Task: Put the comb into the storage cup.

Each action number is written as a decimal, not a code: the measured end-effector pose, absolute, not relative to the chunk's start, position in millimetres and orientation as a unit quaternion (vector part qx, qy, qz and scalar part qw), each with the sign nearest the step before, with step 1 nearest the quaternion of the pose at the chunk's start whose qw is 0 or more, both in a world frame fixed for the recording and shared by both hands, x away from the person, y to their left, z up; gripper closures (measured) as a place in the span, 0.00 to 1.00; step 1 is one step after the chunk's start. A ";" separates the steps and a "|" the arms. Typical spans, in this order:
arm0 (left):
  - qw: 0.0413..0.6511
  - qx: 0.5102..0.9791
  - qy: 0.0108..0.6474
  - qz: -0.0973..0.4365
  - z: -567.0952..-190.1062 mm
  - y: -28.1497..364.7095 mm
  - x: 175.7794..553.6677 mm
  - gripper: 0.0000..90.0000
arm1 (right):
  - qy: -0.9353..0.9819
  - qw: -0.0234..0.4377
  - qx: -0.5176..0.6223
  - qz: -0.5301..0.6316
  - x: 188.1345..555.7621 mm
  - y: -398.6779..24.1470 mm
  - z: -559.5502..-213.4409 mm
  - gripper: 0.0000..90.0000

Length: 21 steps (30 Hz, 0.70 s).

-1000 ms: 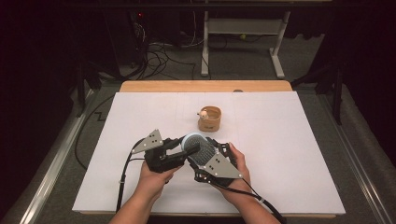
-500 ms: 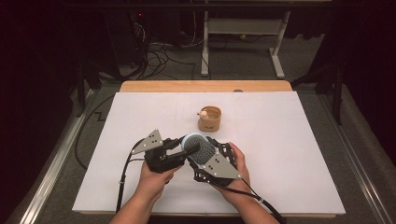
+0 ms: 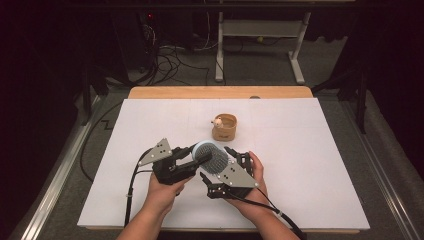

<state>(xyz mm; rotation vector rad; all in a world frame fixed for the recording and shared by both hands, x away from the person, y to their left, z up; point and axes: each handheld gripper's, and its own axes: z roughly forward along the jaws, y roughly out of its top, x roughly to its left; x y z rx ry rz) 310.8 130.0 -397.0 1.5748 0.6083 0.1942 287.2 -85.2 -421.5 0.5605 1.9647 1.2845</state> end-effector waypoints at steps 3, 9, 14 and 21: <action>0.663 0.692 0.269 0.090 -396.2 131.5 310.7 0.64 | 0.763 0.350 0.220 0.497 288.5 -85.9 -421.7 0.00; 0.663 0.689 0.273 0.102 -395.1 134.3 310.1 0.64 | 0.767 0.346 0.218 0.494 288.2 -87.8 -422.6 0.00; 0.662 0.688 0.275 0.112 -394.8 136.5 310.1 0.64 | 0.767 0.341 0.223 0.496 289.3 -92.4 -423.1 0.00; 0.664 0.682 0.279 0.126 -393.7 142.0 310.0 0.64 | 0.764 0.335 0.229 0.501 289.7 -101.8 -421.5 0.00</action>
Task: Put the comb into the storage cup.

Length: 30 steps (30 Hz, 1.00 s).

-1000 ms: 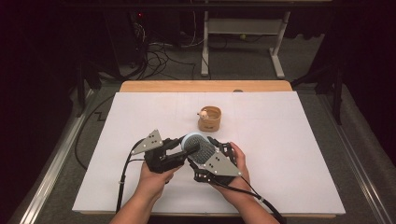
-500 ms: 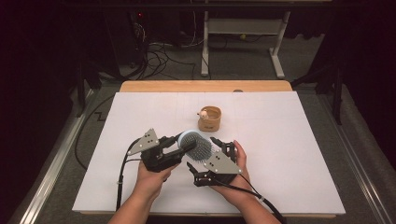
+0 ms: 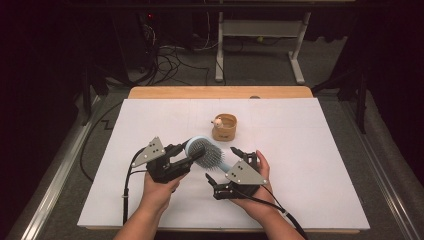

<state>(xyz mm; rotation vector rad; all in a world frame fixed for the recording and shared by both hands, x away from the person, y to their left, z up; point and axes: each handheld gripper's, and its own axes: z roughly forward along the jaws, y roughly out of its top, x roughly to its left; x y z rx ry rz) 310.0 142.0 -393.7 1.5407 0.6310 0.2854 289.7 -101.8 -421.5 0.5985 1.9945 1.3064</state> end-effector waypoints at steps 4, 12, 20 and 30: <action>0.664 0.680 0.281 0.134 -393.5 145.0 310.4 0.64 | 0.764 0.335 0.231 0.501 289.6 -105.3 -420.6 0.00; 0.663 0.677 0.283 0.150 -391.7 150.1 309.7 0.64 | 0.759 0.323 0.244 0.510 290.8 -118.8 -419.2 0.00; 0.661 0.677 0.283 0.160 -391.1 153.3 309.2 0.64 | 0.756 0.319 0.258 0.510 292.2 -132.9 -419.2 0.00; 0.657 0.673 0.290 0.177 -390.3 163.2 309.0 0.64 | 0.751 0.329 0.276 0.502 291.6 -153.6 -424.4 0.00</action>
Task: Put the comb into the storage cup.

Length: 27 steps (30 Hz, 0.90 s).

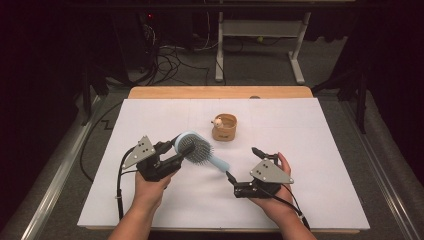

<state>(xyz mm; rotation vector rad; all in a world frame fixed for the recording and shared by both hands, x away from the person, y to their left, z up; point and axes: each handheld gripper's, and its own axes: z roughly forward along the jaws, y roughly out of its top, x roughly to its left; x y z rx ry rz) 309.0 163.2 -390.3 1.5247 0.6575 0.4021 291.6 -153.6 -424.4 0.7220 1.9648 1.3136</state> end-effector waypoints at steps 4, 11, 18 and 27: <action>0.655 0.672 0.291 0.186 -389.2 165.3 308.0 0.64 | 0.745 0.328 0.293 0.502 294.1 -166.4 -426.4 0.00; 0.650 0.674 0.286 0.203 -386.7 167.2 305.7 0.64 | 0.735 0.324 0.325 0.500 297.2 -187.8 -429.0 0.00; 0.650 0.671 0.288 0.212 -384.9 172.1 305.0 0.64 | 0.728 0.334 0.338 0.494 295.2 -206.0 -430.0 0.00; 0.646 0.666 0.296 0.227 -381.6 181.3 303.5 0.64 | 0.716 0.336 0.363 0.493 292.8 -227.7 -433.8 0.00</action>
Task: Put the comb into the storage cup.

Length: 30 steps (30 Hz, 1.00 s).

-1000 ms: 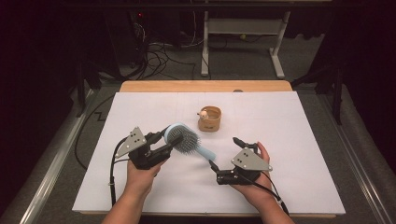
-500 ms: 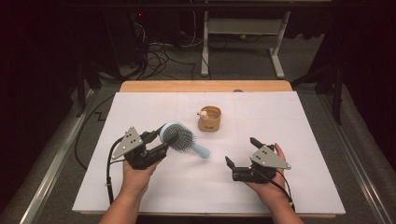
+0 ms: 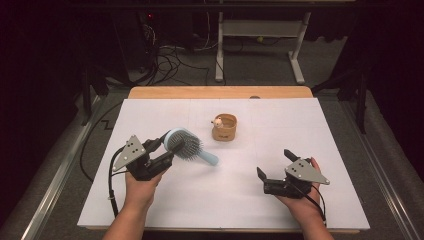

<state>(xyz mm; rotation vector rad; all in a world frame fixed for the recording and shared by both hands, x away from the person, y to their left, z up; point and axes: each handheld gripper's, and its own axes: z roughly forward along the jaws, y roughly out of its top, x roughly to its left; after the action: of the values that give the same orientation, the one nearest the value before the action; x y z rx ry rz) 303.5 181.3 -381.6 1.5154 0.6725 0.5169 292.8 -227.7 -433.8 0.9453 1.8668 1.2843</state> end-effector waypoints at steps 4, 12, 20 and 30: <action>0.645 0.664 0.299 0.234 -380.3 185.2 303.5 0.64 | 0.713 0.340 0.372 0.488 291.5 -237.9 -435.3 0.00; 0.637 0.663 0.304 0.250 -379.6 190.4 303.0 0.64 | 0.704 0.343 0.393 0.482 287.3 -256.5 -438.9 0.00; 0.633 0.661 0.305 0.264 -378.0 195.0 300.9 0.64 | 0.695 0.351 0.408 0.476 279.8 -271.9 -440.4 0.00; 0.626 0.661 0.312 0.273 -378.5 197.2 302.2 0.64 | 0.689 0.353 0.424 0.469 277.7 -286.2 -444.7 0.00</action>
<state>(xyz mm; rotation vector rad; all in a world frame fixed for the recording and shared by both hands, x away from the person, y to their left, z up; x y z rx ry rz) 302.2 197.2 -378.5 1.5161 0.7149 0.6262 277.7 -286.2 -444.7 1.0970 1.7821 1.2142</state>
